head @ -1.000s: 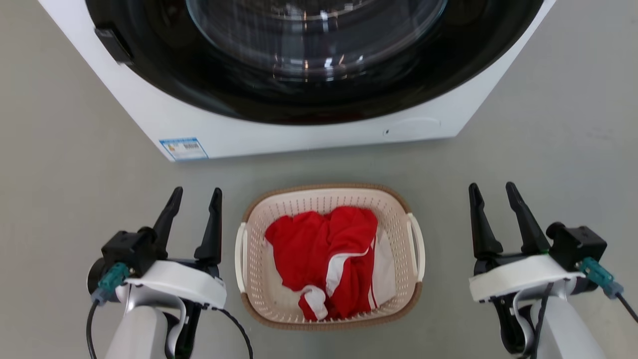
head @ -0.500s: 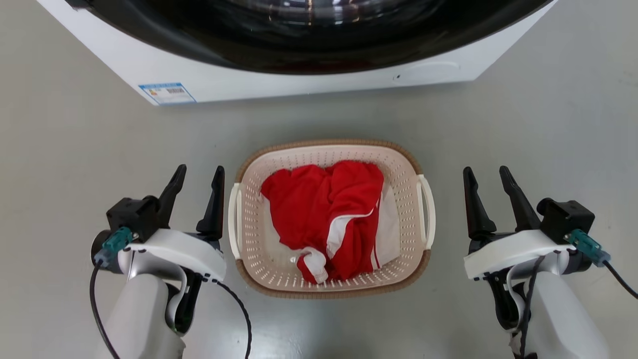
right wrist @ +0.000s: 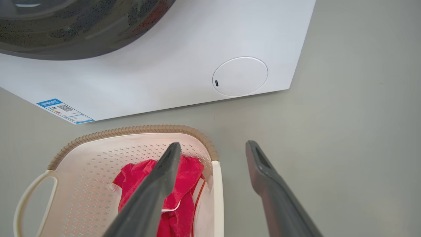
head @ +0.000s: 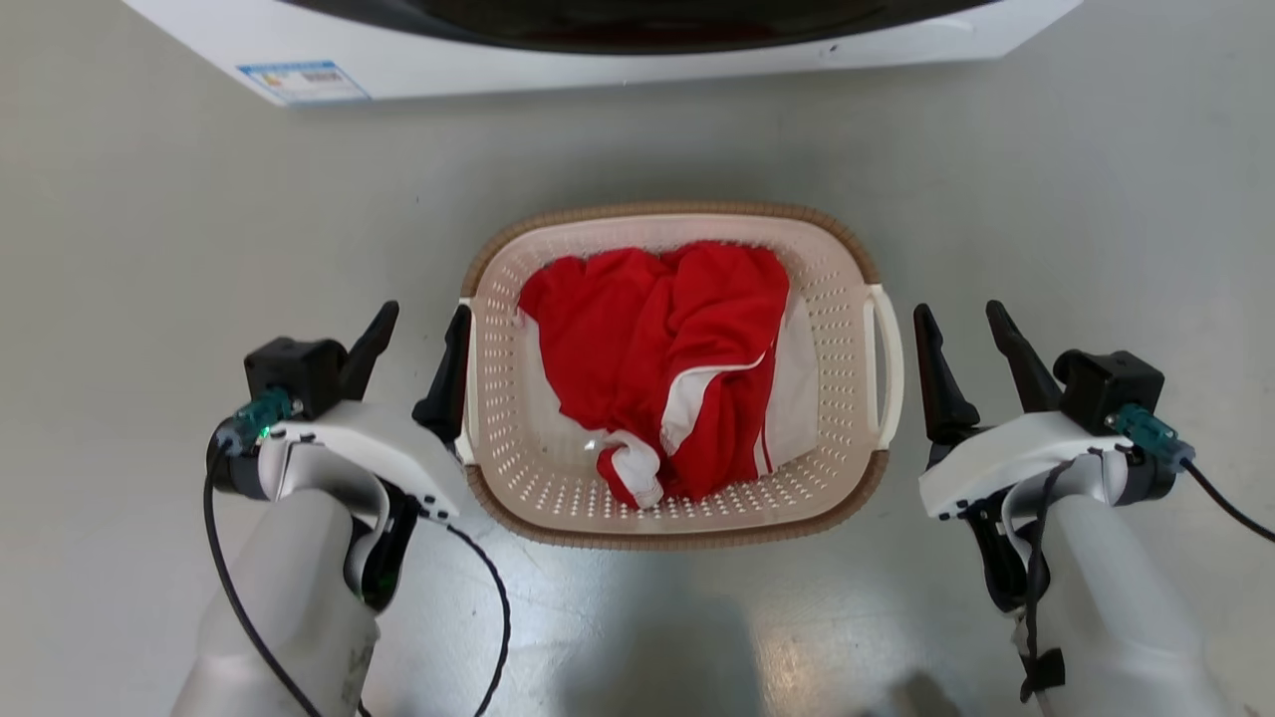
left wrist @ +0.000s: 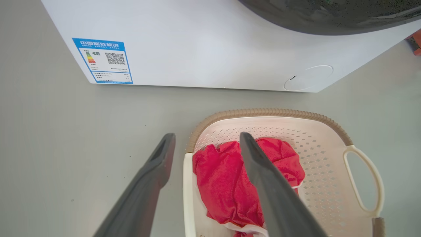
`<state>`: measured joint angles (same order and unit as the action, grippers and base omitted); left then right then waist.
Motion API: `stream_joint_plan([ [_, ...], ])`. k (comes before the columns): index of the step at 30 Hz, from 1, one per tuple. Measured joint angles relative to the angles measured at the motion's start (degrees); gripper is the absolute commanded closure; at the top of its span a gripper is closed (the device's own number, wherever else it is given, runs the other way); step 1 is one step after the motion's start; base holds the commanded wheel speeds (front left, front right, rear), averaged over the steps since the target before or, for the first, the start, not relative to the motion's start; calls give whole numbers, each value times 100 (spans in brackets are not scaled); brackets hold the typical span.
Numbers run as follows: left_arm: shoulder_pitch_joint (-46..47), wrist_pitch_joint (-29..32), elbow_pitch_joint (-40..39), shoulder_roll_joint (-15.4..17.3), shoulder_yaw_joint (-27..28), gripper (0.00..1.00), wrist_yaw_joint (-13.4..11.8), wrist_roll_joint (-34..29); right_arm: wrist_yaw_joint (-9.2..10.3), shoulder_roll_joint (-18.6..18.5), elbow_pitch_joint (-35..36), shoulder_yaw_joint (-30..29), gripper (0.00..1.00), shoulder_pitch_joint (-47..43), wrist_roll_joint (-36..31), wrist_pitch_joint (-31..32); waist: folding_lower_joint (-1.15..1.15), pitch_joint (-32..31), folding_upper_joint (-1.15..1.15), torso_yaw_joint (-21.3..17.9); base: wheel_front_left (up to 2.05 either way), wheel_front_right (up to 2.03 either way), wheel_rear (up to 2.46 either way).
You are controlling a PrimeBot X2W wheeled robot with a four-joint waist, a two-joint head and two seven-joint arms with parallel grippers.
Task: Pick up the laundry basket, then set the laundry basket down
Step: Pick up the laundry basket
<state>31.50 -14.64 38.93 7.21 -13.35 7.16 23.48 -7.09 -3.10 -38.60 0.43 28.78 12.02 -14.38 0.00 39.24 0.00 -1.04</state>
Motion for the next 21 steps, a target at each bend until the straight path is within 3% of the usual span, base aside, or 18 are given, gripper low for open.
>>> stream_joint_plan([
  [21,1429,0,1889,-141,-1173,0,0,1160,-4,-25,-1306,-47,0,1035,-154,0,0,1074,0,191,0,0,0],
])
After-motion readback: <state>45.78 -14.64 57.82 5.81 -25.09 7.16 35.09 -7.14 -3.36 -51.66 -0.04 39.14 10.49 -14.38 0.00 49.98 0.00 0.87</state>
